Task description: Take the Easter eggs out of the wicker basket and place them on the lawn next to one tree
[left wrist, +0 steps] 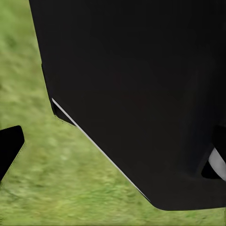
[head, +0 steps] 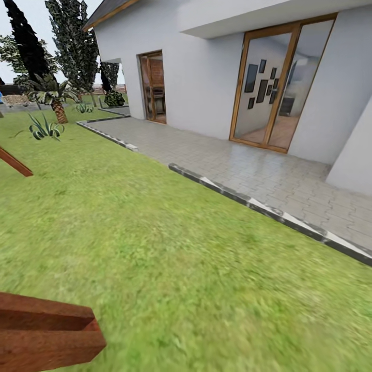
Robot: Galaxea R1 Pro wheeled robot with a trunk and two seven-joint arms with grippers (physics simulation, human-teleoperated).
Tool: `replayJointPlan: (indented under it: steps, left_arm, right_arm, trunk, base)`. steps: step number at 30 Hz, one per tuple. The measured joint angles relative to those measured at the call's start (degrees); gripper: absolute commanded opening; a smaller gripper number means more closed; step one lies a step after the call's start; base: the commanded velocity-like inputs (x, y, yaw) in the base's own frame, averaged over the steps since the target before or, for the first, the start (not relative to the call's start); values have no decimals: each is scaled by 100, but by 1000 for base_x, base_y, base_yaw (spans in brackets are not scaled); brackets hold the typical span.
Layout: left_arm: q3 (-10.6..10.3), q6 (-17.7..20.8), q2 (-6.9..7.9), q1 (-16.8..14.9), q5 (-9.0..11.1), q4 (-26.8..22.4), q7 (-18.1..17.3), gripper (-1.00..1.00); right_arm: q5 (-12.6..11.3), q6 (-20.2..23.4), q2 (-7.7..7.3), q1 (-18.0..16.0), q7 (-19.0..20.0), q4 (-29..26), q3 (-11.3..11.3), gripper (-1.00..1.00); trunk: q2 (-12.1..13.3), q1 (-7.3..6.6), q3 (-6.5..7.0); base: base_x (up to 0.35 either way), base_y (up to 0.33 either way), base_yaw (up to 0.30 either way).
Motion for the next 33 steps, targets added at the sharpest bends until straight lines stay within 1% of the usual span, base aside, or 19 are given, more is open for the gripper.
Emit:
replayJointPlan:
  steps: [10, 33]
  left_arm:
    - [0, 0, 0, 0, 0, 0, 0, 100]
    - [0, 0, 0, 0, -2, 0, 0, 100]
  right_arm:
    - [-1, 4, 2, 0, -14, 0, -7, 100]
    - [-1, -1, -4, 0, -7, 0, -8, 100]
  trunk:
    - [0, 0, 0]
    - [0, 0, 0]
  base:
    - [341, 0, 37]
    - [341, 0, 3]
